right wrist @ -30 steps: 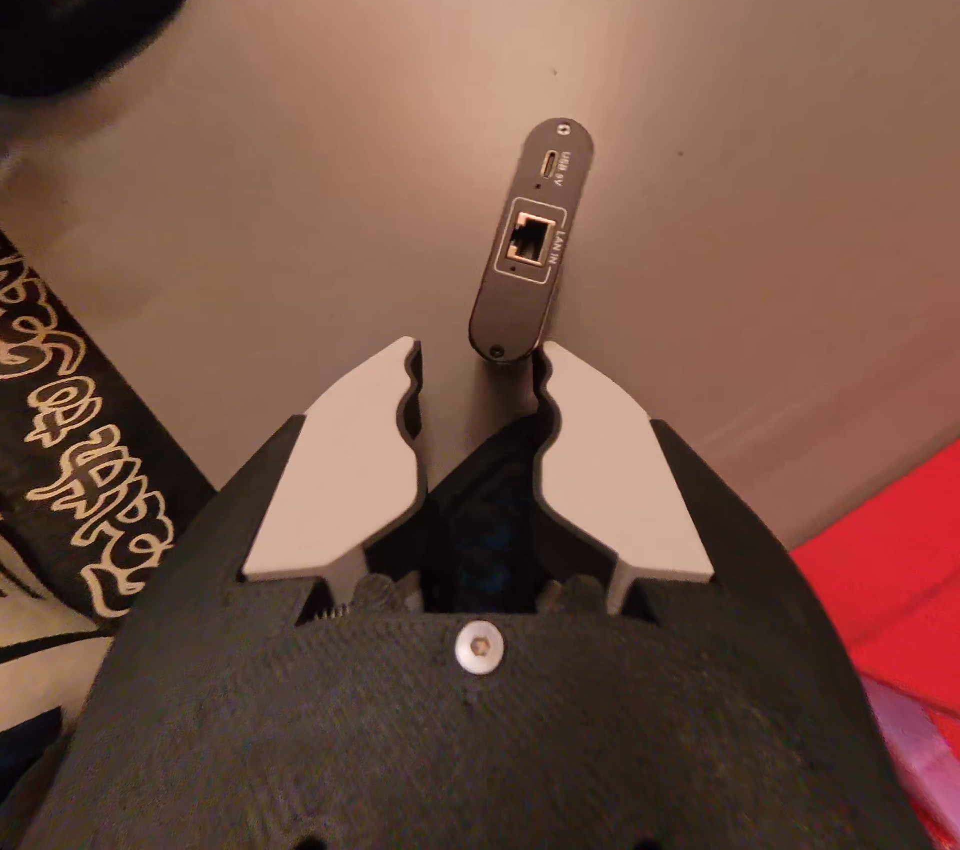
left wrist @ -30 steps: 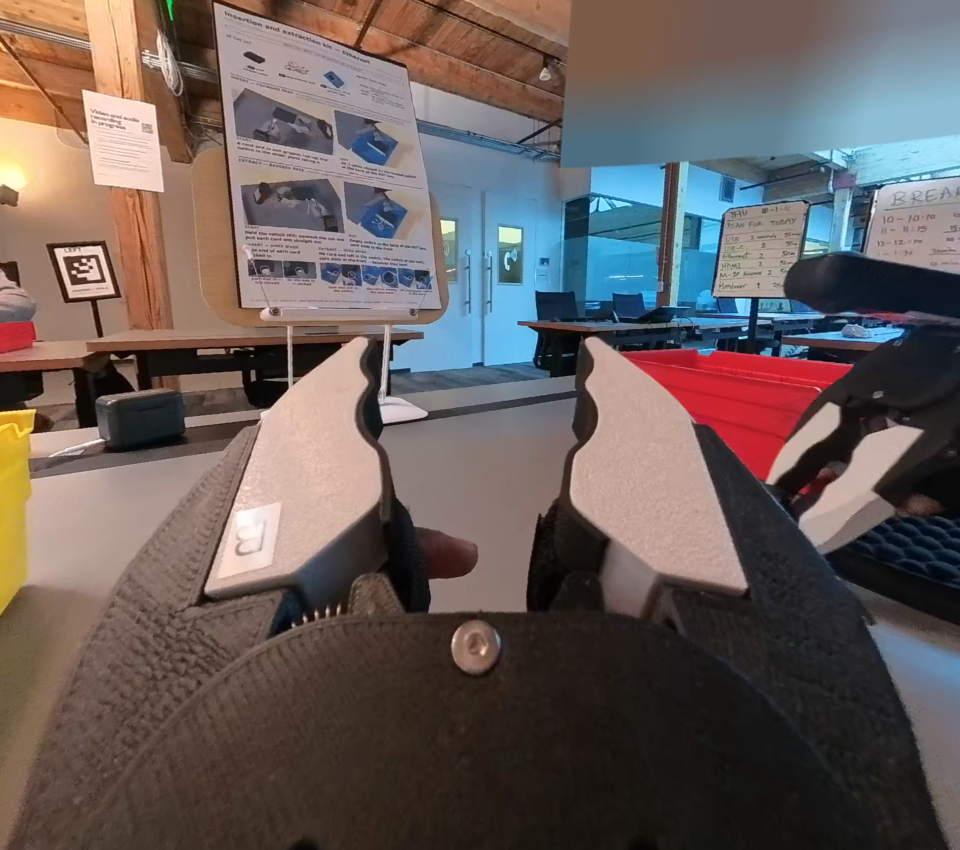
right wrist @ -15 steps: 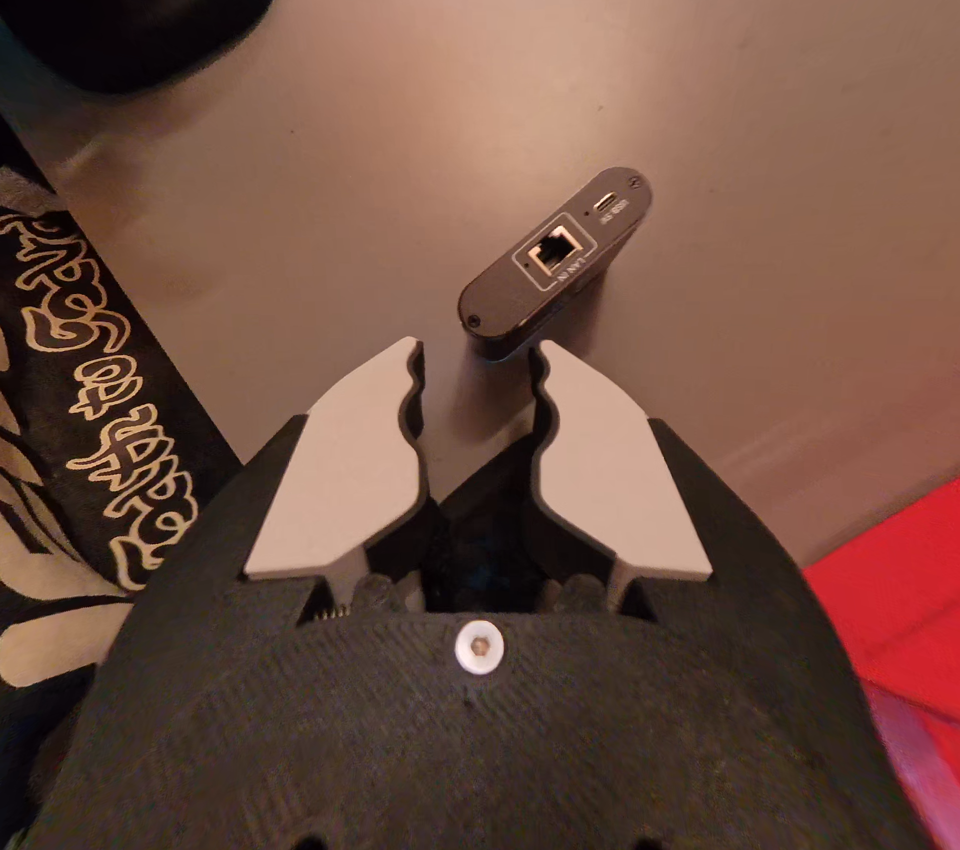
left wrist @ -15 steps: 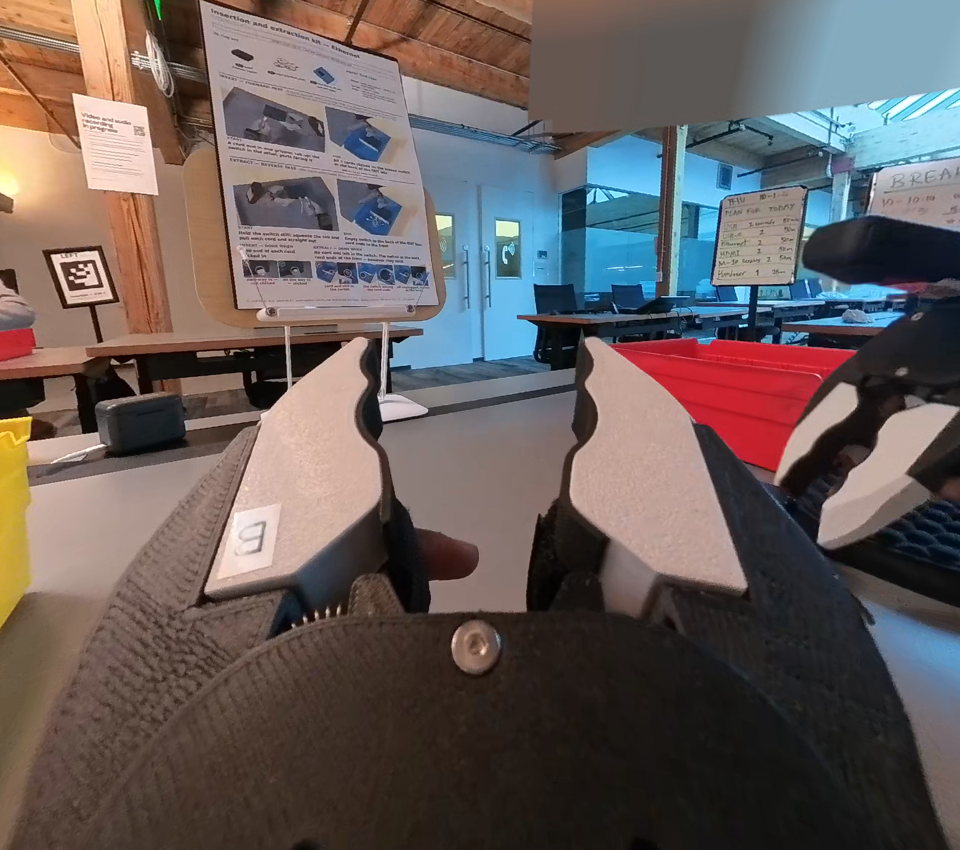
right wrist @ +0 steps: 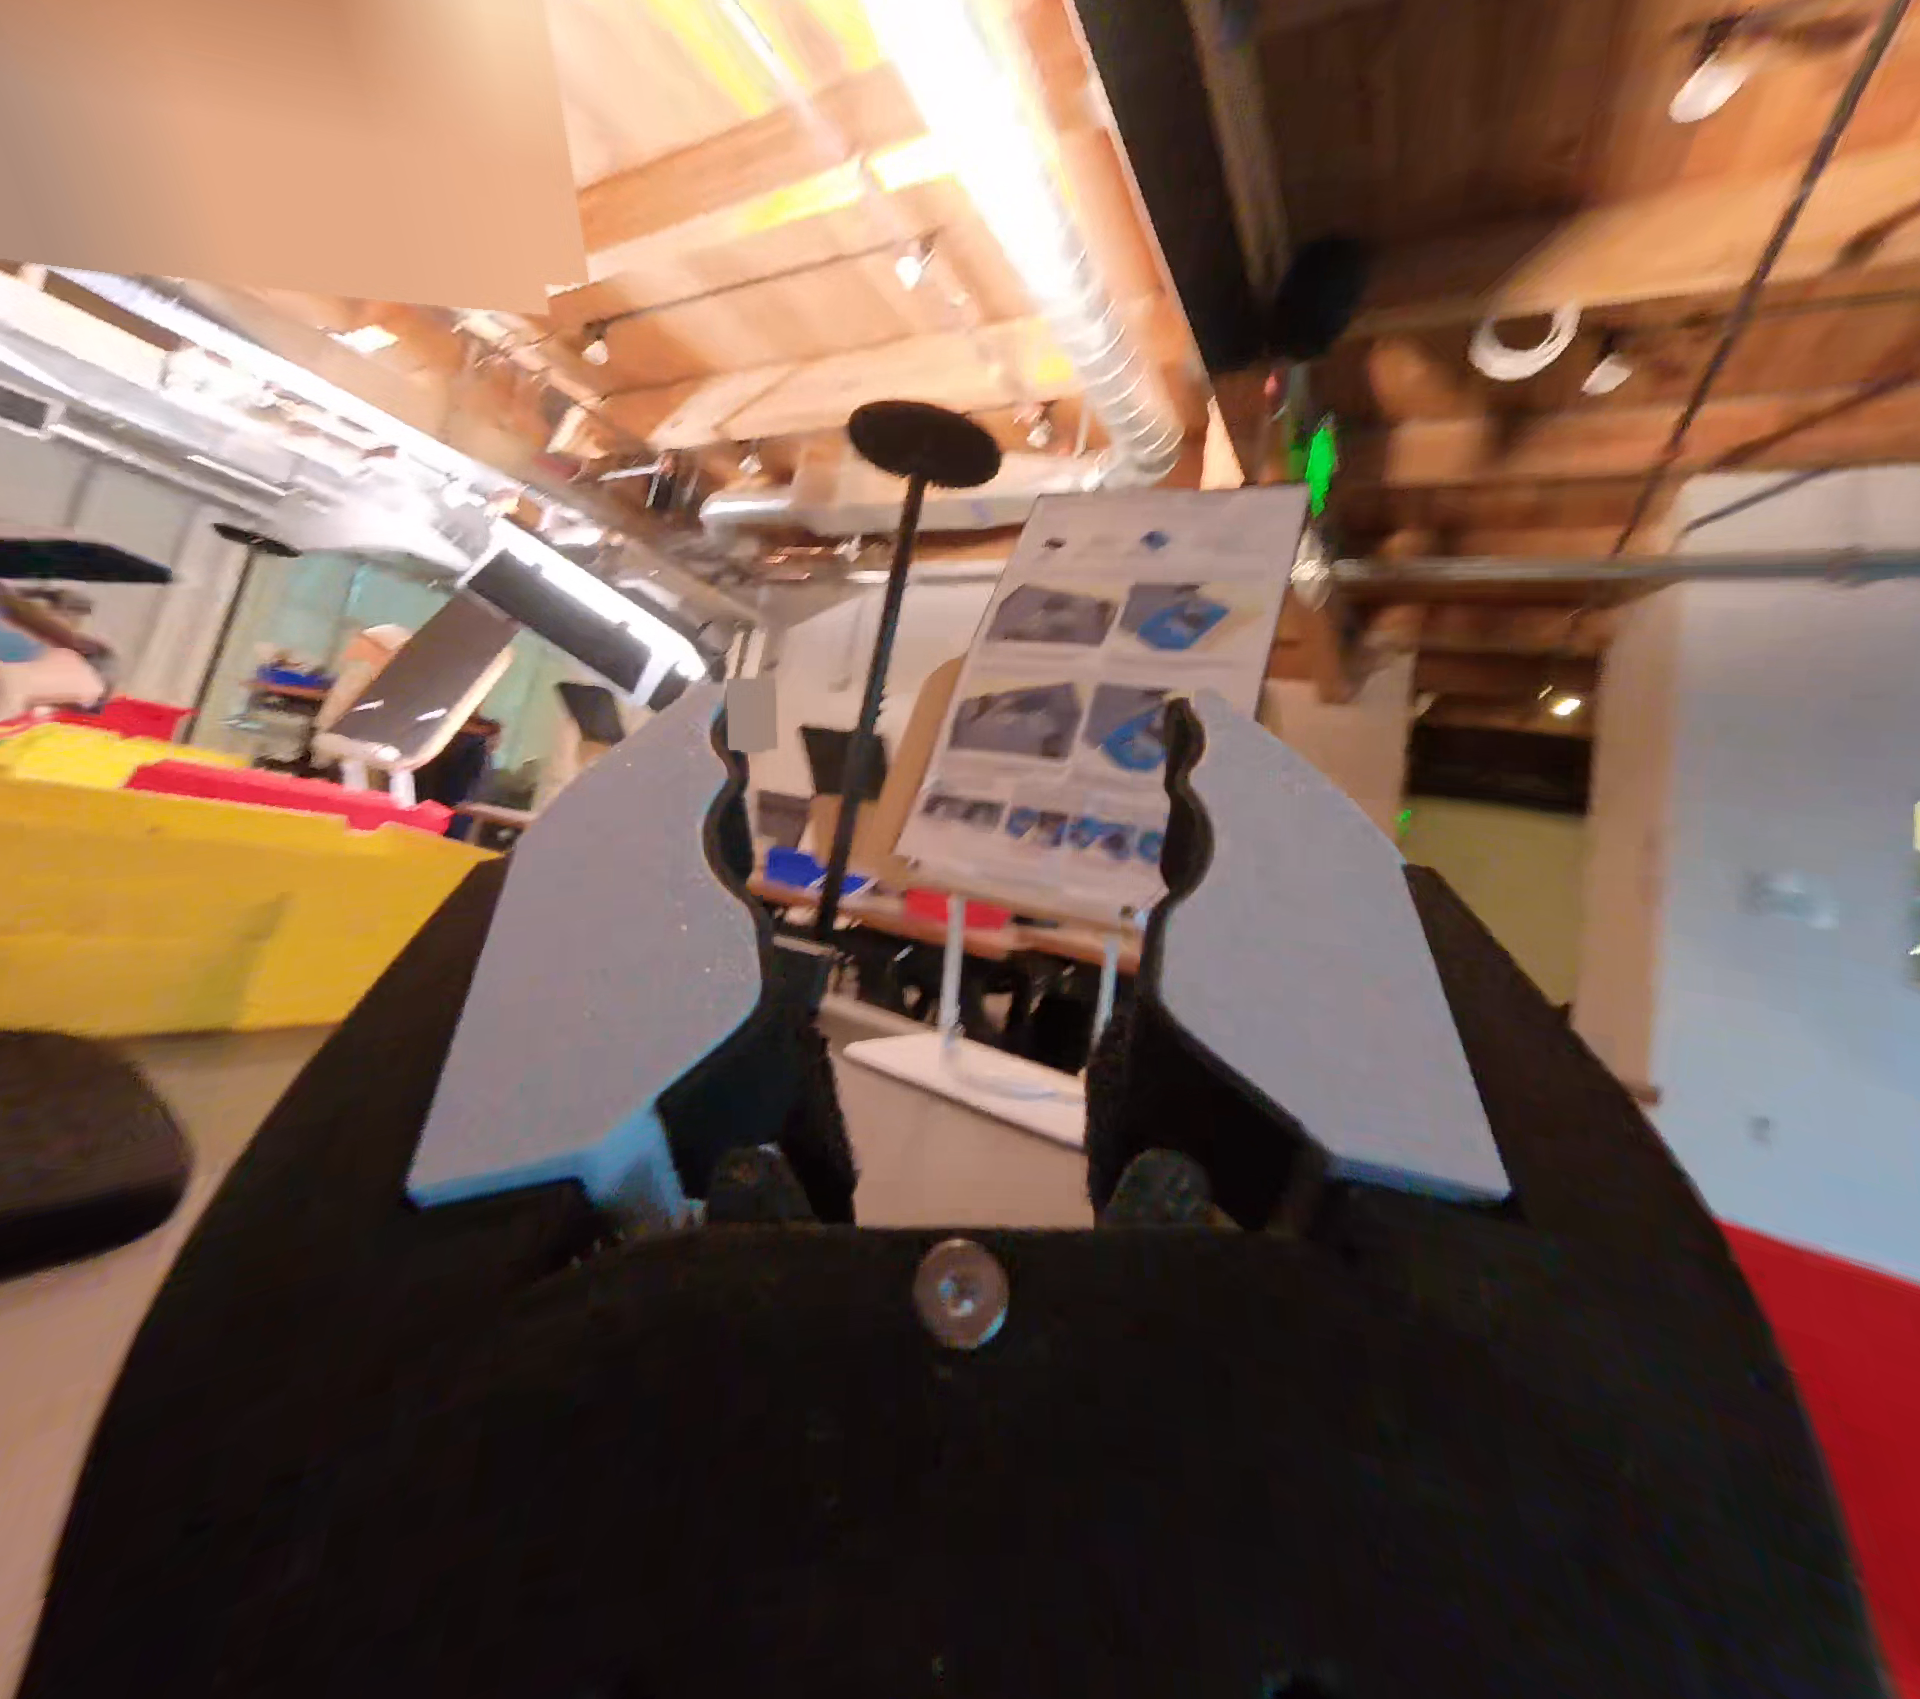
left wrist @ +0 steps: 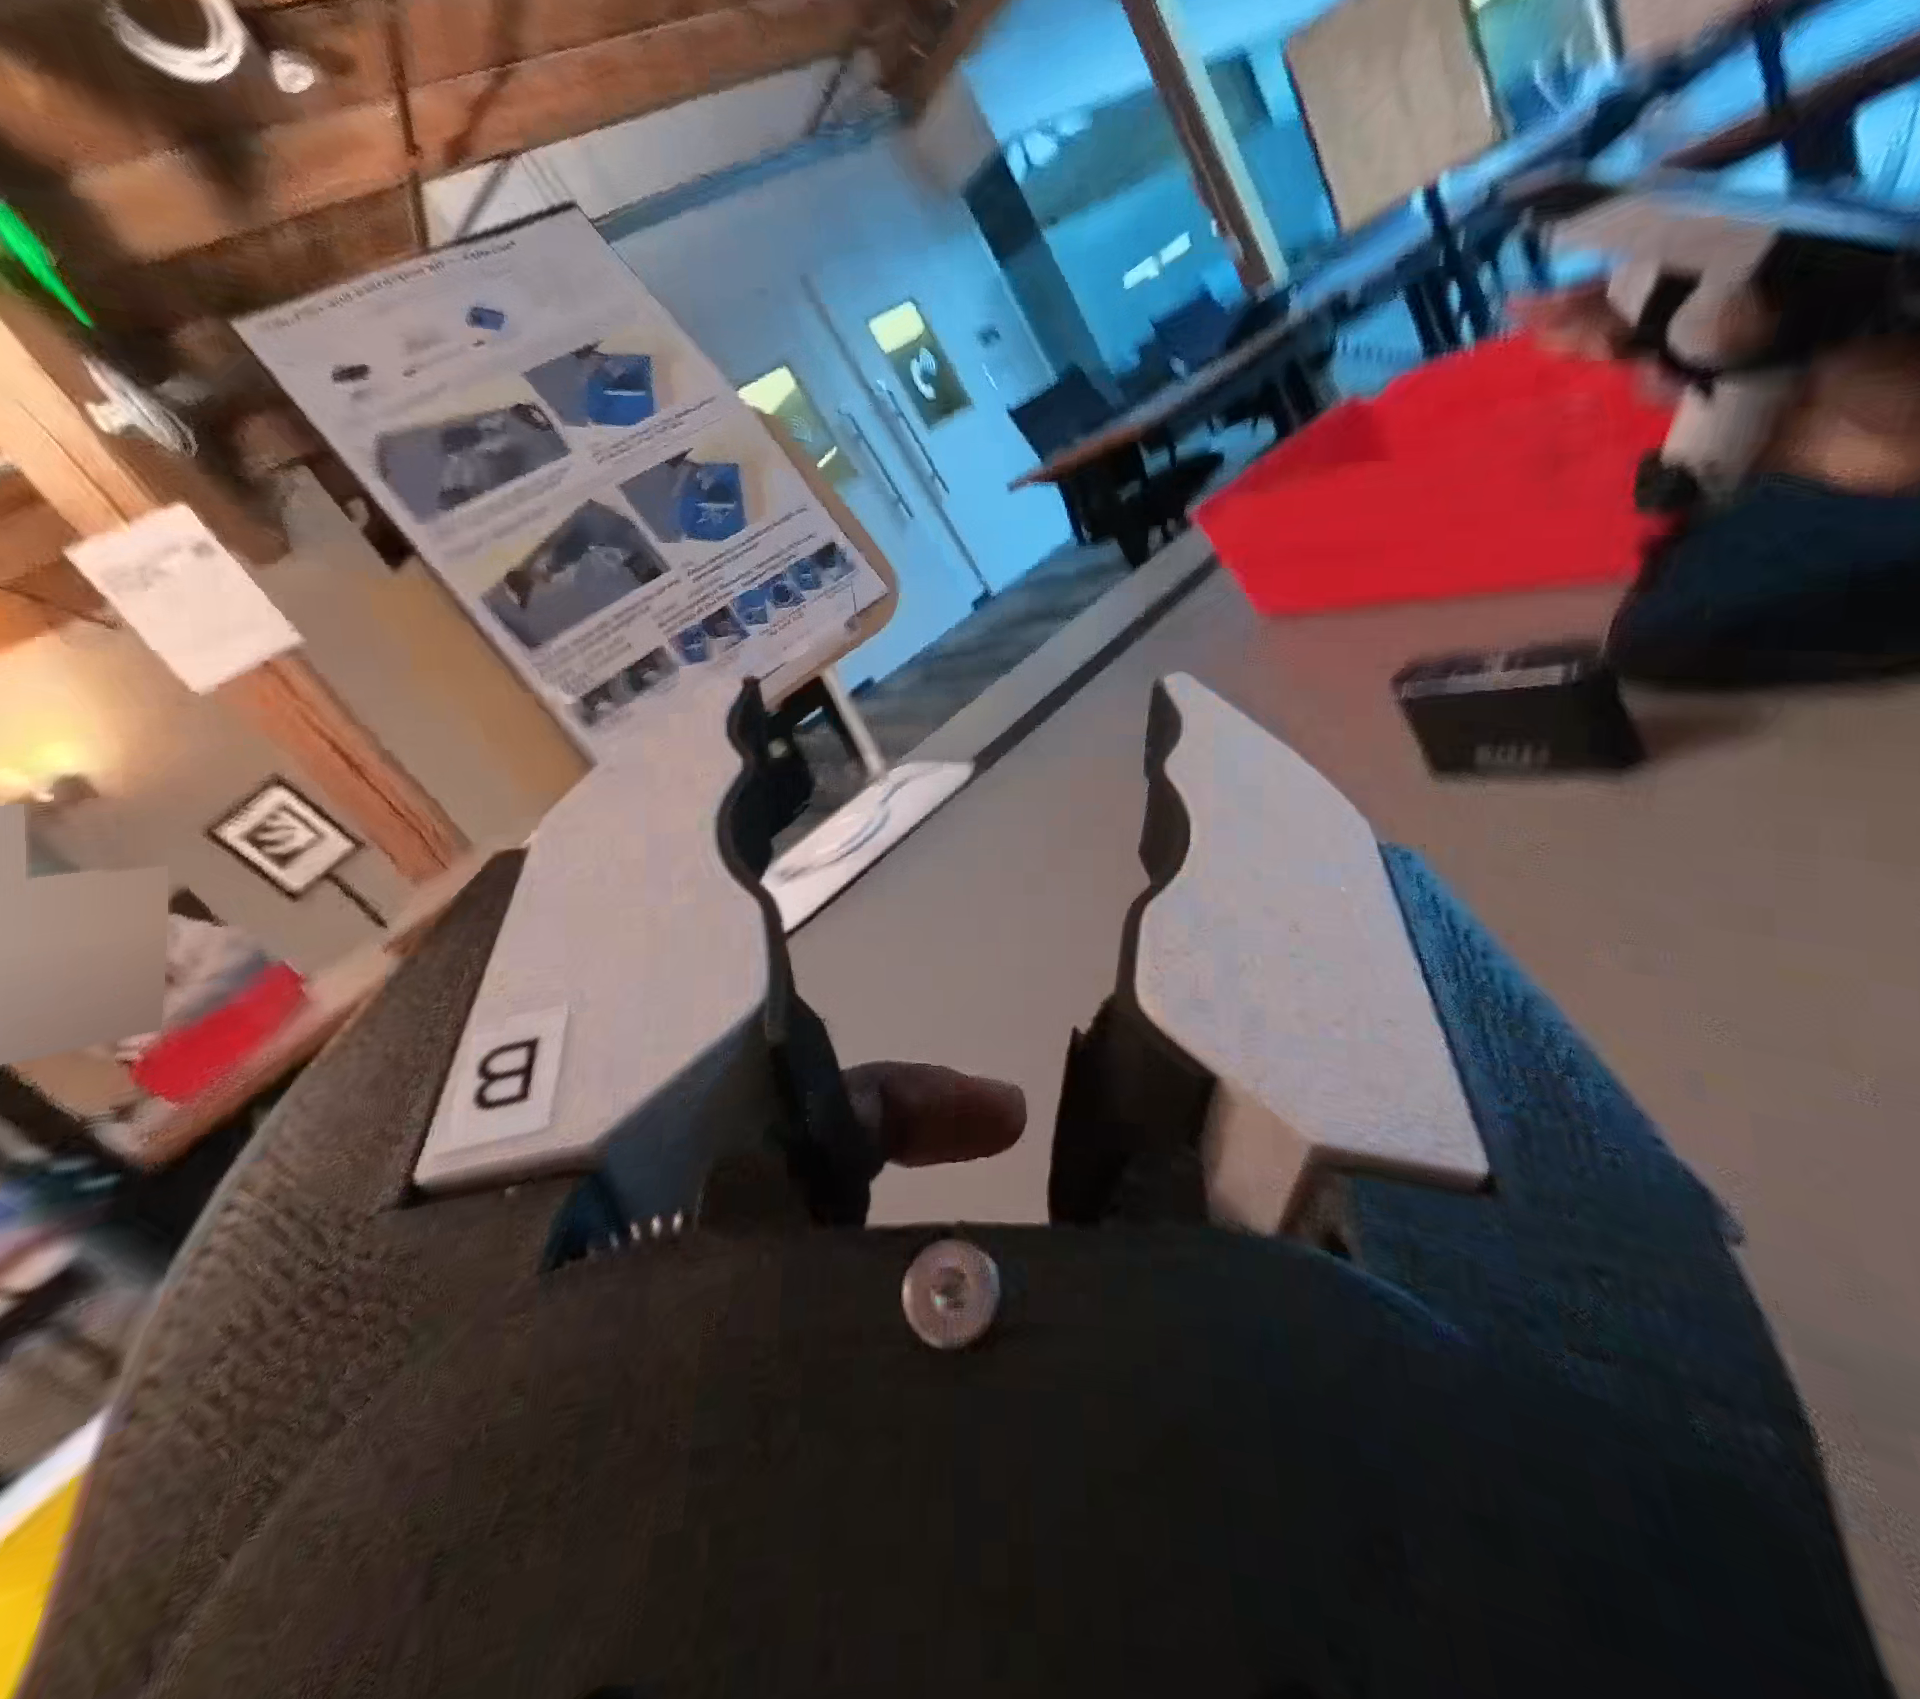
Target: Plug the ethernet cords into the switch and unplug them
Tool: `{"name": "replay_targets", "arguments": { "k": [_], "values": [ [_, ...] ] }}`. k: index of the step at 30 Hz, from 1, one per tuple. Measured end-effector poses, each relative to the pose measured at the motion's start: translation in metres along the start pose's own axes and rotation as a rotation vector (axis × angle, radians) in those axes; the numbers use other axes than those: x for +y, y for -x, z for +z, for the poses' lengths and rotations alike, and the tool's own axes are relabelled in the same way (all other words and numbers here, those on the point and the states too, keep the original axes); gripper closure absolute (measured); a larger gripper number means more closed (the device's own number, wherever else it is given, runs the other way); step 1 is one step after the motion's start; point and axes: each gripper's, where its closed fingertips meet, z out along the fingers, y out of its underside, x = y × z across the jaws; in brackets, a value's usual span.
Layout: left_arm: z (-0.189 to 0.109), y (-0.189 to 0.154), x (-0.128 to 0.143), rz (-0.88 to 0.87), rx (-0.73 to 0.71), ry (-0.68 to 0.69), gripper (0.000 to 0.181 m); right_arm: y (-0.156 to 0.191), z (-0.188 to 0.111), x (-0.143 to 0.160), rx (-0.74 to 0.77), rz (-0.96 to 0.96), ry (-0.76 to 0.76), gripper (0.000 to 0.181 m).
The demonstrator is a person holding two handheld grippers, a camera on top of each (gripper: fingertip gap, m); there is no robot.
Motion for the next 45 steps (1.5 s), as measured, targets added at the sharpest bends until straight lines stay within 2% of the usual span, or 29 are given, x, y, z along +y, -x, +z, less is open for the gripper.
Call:
{"name": "replay_targets", "arguments": {
  "k": [3, 6, 8, 11, 14, 19, 24, 27, 30, 33, 38, 42, 45],
  "values": [
    [-0.062, 0.032, 0.001, 0.075, 0.009, 0.177, 0.112, 0.002, -0.004, -0.016, 0.028, -0.104, -0.068, 0.108],
    [-0.124, 0.062, 0.038, 0.144, -0.033, 0.509, 0.112, 0.008, -0.003, -0.014, 0.015, -0.107, -0.07, 0.109],
    [-0.149, 0.069, 0.059, 0.179, -0.002, 0.629, 0.112, 0.012, -0.002, -0.014, 0.005, -0.114, -0.069, 0.109],
    [-0.171, 0.072, 0.09, 0.106, 0.089, 0.79, 0.115, 0.018, -0.001, -0.014, -0.01, -0.139, -0.069, 0.11],
    [-0.188, 0.091, 0.126, 0.203, 0.115, 1.026, 0.123, 0.02, 0.0, -0.013, -0.015, -0.129, -0.065, 0.11],
    [-0.19, 0.094, 0.152, 0.166, 0.293, 1.182, 0.134, 0.018, 0.0, -0.014, -0.005, -0.109, -0.074, 0.112],
    [-0.187, 0.109, 0.163, 0.159, 0.404, 1.215, 0.148, 0.019, 0.0, -0.014, -0.009, -0.111, -0.078, 0.112],
    [-0.198, 0.11, 0.169, 0.059, 0.488, 1.325, 0.153, 0.019, 0.0, -0.014, -0.009, -0.11, -0.078, 0.113],
    [-0.206, 0.111, 0.176, 0.052, 0.563, 1.406, 0.158, 0.019, 0.0, -0.015, -0.005, -0.114, -0.081, 0.113],
    [-0.199, 0.115, 0.174, 0.091, 0.554, 1.365, 0.16, 0.018, -0.001, -0.015, -0.002, -0.111, -0.084, 0.114],
    [-0.186, 0.122, 0.151, 0.084, 0.488, 1.225, 0.165, 0.018, 0.0, -0.015, -0.001, -0.109, -0.082, 0.114],
    [-0.188, 0.121, 0.145, 0.07, 0.504, 1.205, 0.165, 0.018, 0.0, -0.015, 0.003, -0.115, -0.078, 0.116],
    [-0.175, 0.136, 0.139, 0.134, 0.382, 1.131, 0.167, 0.018, 0.0, -0.014, 0.006, -0.124, -0.076, 0.116]
  ]
}}
